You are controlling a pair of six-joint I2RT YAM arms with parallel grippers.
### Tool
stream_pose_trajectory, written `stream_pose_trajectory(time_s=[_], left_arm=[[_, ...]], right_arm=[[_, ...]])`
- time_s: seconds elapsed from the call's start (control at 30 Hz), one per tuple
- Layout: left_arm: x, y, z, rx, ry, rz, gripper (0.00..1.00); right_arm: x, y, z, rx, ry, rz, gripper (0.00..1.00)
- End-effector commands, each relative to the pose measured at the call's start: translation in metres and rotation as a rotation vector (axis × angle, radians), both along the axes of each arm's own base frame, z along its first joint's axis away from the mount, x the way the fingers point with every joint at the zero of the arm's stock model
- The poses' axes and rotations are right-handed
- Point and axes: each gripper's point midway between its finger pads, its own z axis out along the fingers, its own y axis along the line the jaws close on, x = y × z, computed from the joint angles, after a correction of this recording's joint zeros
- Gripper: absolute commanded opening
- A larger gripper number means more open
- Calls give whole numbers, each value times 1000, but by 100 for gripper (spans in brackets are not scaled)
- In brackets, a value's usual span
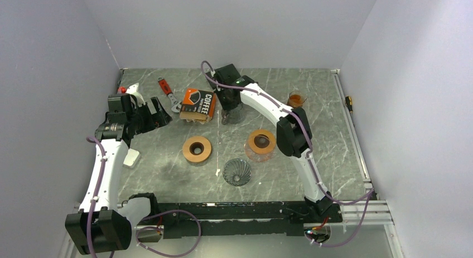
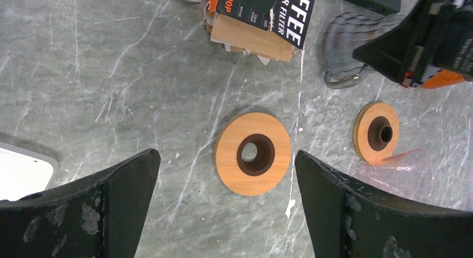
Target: Place the coffee filter in the dripper
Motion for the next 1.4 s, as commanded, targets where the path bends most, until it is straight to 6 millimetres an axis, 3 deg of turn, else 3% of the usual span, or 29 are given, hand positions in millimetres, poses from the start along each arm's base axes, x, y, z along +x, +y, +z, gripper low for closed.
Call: stream_pose_trajectory(time_s=[0.0,0.17,0.27,0.4,0.53,0.73,0.9,1.07,1.27,1.37], left_arm=[[6,-2,8,-25,-37,-9,98],[6,-2,10,-28,-43,-10,97],[6,-2,11,-30,-46,-10,97],[6,-2,10,-30,-48,-6,97],[7,-1,10,-30,-43,-3,97],[7,3,7,-21,-35,18,97],[8,2,4,-32,-22,18,97],[9,-2,-5,-62,14,8,98],[4,-15,-34,-164,136,4,96],[-2,-24,-54,-226,213,5,94]], right_arm=[[4,2,7,-36,-19,18,0],[1,2,2,-56,-13,25,1],[1,2,4,-57,-15,26,6],[-1,9,21,0,-39,36,38],[-4,19,59,113,-94,56,62],[-16,25,105,264,-149,92,73],[-22,8,124,375,-163,63,75],[-28,-27,129,502,-134,7,77],[-35,-81,131,674,-115,-111,82],[-42,-98,132,688,-140,-145,85]])
